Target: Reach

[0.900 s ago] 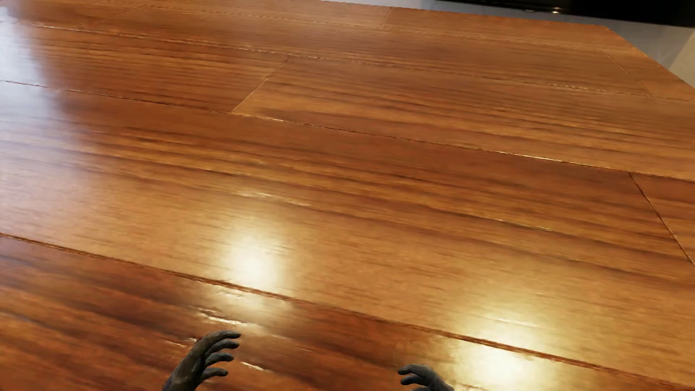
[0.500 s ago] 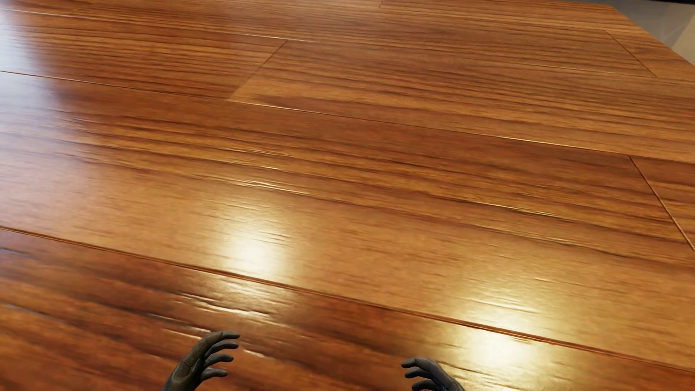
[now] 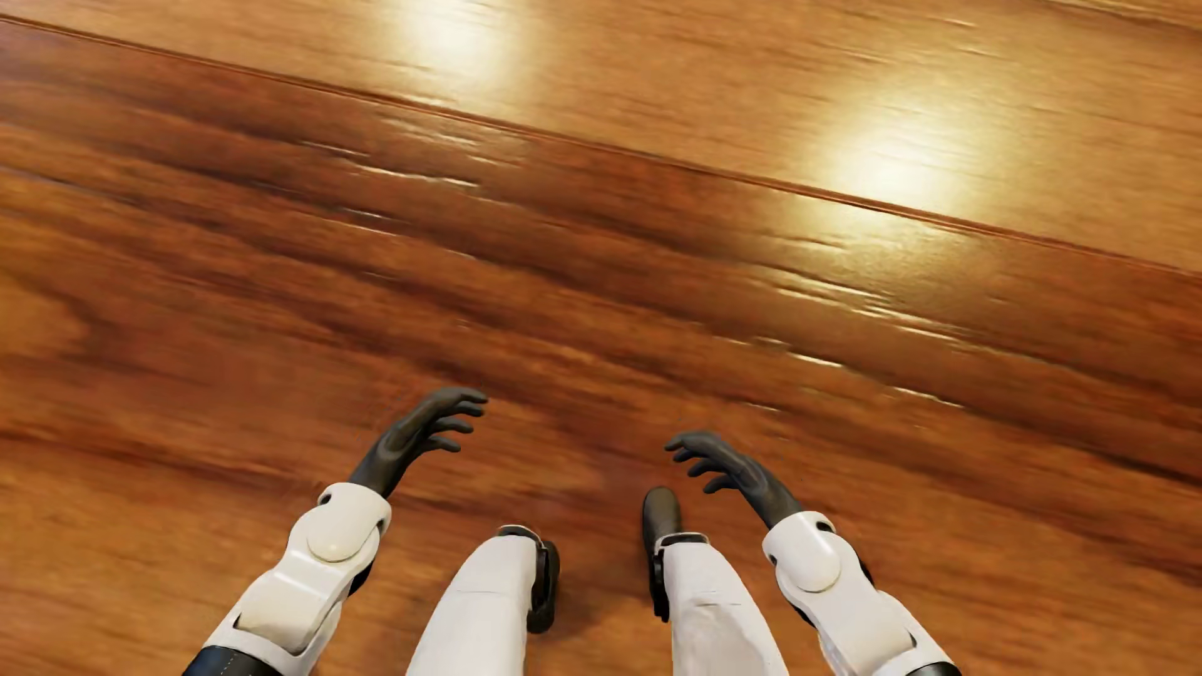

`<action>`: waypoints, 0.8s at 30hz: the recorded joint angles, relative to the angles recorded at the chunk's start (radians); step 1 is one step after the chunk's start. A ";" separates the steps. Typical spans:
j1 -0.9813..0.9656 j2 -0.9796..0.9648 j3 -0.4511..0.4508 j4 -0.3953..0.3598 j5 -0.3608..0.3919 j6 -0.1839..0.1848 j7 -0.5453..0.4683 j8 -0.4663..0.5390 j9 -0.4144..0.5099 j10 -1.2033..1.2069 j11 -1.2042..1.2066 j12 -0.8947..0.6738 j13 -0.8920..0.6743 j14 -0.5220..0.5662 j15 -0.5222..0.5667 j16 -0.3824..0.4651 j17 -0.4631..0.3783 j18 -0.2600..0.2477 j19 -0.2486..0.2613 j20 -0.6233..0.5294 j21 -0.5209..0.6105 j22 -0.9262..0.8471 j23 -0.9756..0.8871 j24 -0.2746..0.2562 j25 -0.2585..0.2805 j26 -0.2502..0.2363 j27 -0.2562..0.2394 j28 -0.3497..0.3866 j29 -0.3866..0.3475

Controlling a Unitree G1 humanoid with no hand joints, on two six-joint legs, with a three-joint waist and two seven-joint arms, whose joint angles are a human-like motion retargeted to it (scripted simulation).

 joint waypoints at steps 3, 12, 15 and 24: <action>-0.122 -0.113 0.000 -0.006 -0.015 -0.001 0.000 0.000 0.000 0.043 0.027 -0.242 -0.224 0.007 0.087 0.000 -0.018 0.000 0.000 -0.010 0.046 0.118 0.082 0.000 0.000 0.000 0.000 0.000 0.000; -0.573 -0.595 0.015 0.060 -0.082 0.047 0.000 0.000 0.000 0.460 0.435 -0.998 -0.969 -0.155 0.155 0.074 -0.131 0.000 0.000 -0.291 0.231 0.473 0.437 0.000 0.000 0.000 0.000 0.000 0.000; -0.703 -0.727 0.025 0.102 -0.101 0.065 0.000 0.000 0.000 0.693 0.701 -1.210 -1.192 -0.282 0.011 0.081 -0.140 0.000 0.000 -0.370 0.339 0.612 0.579 0.000 0.000 0.000 0.000 0.000 0.000; -0.972 -1.001 0.021 0.113 -0.107 0.051 0.000 0.000 0.000 0.877 1.046 -1.316 -1.374 -0.530 -0.300 0.117 -0.131 0.000 0.000 -0.574 0.579 0.861 0.753 0.000 0.000 0.000 0.000 0.000 0.000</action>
